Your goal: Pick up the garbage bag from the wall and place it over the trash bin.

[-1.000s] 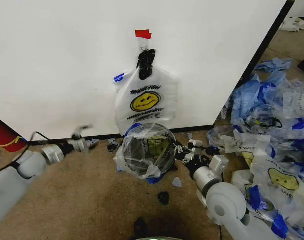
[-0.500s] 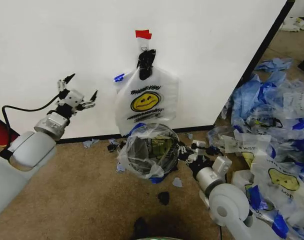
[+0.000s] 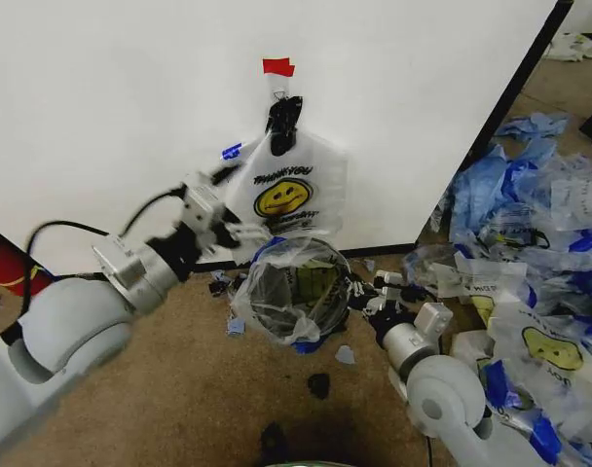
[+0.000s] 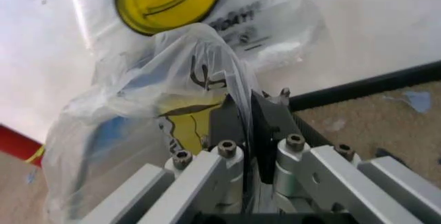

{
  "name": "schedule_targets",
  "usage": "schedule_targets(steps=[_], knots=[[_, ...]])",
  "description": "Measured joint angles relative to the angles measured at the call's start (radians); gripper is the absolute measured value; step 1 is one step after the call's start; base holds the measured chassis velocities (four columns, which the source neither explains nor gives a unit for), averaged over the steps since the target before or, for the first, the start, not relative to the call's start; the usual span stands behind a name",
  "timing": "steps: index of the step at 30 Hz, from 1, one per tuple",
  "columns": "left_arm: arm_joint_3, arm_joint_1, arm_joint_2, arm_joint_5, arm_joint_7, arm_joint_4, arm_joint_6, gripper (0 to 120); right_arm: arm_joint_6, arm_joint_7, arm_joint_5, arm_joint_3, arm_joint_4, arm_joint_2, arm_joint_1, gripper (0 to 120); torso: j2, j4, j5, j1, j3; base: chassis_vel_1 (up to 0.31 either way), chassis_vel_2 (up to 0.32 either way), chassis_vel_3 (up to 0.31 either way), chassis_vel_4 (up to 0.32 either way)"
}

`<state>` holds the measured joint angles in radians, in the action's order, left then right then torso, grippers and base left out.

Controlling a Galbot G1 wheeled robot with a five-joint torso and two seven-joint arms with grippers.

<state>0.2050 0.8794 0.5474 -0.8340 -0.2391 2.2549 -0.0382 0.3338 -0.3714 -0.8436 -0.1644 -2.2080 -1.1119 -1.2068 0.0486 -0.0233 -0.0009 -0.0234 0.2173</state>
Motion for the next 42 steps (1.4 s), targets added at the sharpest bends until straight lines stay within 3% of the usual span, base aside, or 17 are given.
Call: schedule_targets(steps=[4, 8, 15, 30, 34, 42], knots=[[-0.045, 0.0, 0.01, -0.001, -0.09, -0.083, 0.013, 93, 0.001, 0.025, 0.029, 0.02, -0.007, 0.029, 0.017, 0, 0.0, -0.0001, -0.0004, 0.0, 0.0, 0.0, 0.0, 0.0, 0.0], [-0.106, -0.002, 0.016, 0.055, -0.115, -0.135, 0.021, 82, -0.008, 0.07, 0.077, 0.034, -0.007, 0.066, 0.03, 0, 0.0, -0.0004, -0.0004, 0.0, 0.0, 0.0, 0.0, 0.0, 0.0], [-0.202, 0.013, 0.027, 0.2, -0.127, -0.208, 0.044, 53, -0.032, 0.125, 0.148, 0.052, -0.011, 0.1, 0.036, 0, 0.0, -0.0001, 0.0, 0.0, 0.0, 0.0, 0.0, 0.0, 0.0], [-0.218, 0.009, 0.012, 0.36, -0.101, -0.276, 0.088, 2, -0.061, 0.163, 0.186, 0.051, -0.007, 0.097, -0.007, 0, 0.0, -0.0003, -0.0001, 0.0, 0.0, 0.0, 0.0, 0.0, 0.0], [-0.218, 0.012, -0.001, 0.422, 0.015, -0.269, 0.024, 0, -0.071, 0.175, 0.211, 0.051, 0.003, 0.095, -0.006, 0, 0.0, -0.0003, 0.0, 0.0, 0.0, 0.0, 0.0, 0.0, 0.0], [-0.229, 0.04, 0.001, 0.438, 0.039, -0.236, 0.002, 0, -0.075, 0.179, 0.222, 0.048, 0.005, 0.094, -0.01, 0, 0.0, -0.0003, -0.0001, 0.0, 0.0, 0.0, 0.0, 0.0, 0.0]])
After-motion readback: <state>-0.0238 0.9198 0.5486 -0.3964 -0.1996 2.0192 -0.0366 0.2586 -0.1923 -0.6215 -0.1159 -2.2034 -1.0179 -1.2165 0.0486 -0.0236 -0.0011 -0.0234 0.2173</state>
